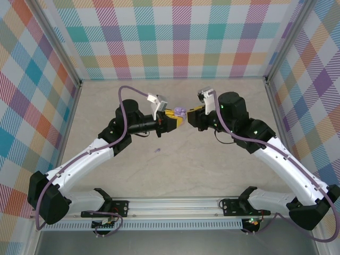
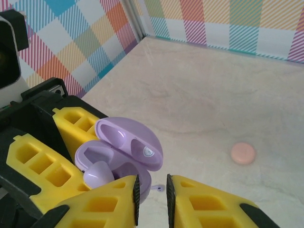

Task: Insert the wireless bluetooth earbuds into the charging case

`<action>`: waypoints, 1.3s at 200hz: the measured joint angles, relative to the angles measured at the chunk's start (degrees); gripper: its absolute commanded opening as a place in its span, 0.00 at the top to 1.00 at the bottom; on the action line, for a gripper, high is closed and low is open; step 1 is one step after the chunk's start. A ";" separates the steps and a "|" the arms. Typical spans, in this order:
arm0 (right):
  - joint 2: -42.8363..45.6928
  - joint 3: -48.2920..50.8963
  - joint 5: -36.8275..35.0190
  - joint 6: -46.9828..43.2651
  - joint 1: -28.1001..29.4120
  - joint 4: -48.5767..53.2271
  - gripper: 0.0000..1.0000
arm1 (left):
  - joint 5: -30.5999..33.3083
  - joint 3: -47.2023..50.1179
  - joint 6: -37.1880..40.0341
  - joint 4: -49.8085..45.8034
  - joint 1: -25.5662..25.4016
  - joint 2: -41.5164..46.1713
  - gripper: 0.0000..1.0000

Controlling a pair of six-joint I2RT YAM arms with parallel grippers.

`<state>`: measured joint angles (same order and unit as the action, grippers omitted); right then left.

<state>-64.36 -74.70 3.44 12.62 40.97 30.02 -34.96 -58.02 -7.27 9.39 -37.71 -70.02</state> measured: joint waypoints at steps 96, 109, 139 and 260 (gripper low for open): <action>-0.85 -0.79 6.14 0.00 0.00 -0.28 0.76 | -0.09 0.00 0.00 -0.02 0.00 0.00 0.86; -0.90 -0.85 6.54 0.00 0.02 -0.37 0.76 | -0.22 0.00 0.00 -0.02 0.00 0.00 0.85; -1.97 -1.77 7.28 -0.02 0.02 -0.35 0.76 | -1.14 0.00 0.09 -0.02 -0.04 0.00 0.85; -1.36 -3.30 -6.51 4.22 -0.28 1.73 0.65 | 0.37 -0.61 3.08 -4.07 -0.15 1.29 0.85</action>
<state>-65.71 -78.00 -3.07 16.84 40.69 31.75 -34.59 -58.63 -4.19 5.32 -37.87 -68.73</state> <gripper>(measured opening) 0.350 0.222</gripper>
